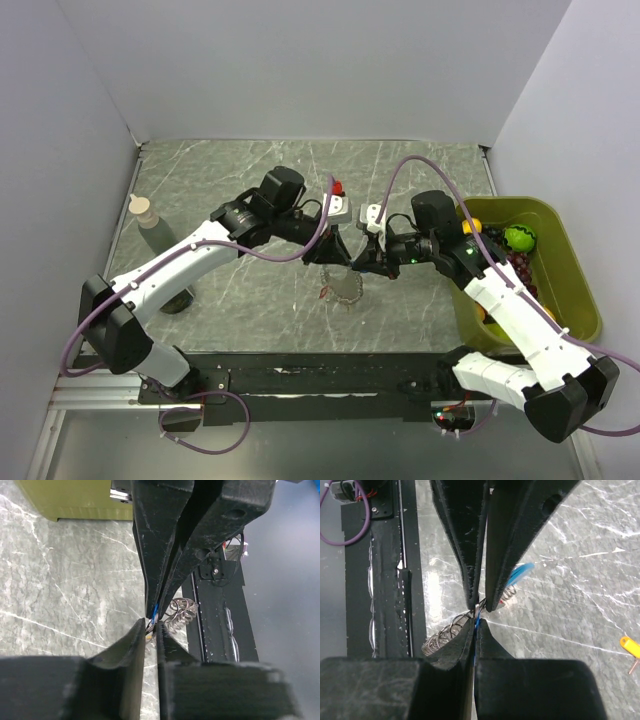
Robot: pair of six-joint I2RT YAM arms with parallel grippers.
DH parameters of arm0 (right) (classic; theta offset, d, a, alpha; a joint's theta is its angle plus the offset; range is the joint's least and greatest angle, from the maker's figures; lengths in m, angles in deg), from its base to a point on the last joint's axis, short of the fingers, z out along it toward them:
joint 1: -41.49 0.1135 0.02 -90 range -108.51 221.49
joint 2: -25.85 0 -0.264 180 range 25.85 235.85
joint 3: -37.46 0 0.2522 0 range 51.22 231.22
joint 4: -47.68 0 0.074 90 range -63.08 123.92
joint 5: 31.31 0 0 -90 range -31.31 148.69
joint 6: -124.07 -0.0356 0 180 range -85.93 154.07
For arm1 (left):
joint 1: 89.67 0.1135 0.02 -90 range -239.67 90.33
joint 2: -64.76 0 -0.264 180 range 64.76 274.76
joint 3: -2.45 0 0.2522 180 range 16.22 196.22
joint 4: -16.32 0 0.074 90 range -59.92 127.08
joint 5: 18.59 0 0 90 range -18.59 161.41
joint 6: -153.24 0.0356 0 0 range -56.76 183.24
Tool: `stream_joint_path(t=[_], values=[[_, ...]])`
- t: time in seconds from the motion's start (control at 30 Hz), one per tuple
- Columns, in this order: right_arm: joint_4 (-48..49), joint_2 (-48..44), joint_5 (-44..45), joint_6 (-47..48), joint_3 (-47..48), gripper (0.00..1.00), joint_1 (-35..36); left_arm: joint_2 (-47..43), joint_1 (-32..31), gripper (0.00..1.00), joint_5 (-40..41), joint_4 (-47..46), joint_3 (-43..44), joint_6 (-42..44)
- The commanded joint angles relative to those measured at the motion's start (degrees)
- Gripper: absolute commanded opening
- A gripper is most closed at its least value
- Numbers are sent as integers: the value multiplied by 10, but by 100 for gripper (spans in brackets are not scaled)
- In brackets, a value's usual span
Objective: Remove the keys from the keyring
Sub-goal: Remove the key from the keyring.
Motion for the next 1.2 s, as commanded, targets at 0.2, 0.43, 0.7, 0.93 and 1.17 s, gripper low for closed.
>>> stream_joint_path(t=[0.2, 0.43, 0.7, 0.93, 1.17], values=[[43, -12, 16, -2, -2, 0, 5, -6, -5, 18, -2, -18, 19, -7], [51, -15, 30, -8, -5, 0, 5, -7, -4, 22, -6, -17, 22, -8], [60, -15, 42, -12, -9, 0, 5, -11, -5, 1, -5, -22, 15, -7], [57, -27, 82, 6, -15, 0, 3, -20, -4, 1, -12, -22, 10, -2], [53, -41, 74, 24, -30, 27, 2, -30, -2, 1, -34, -16, 10, 2]])
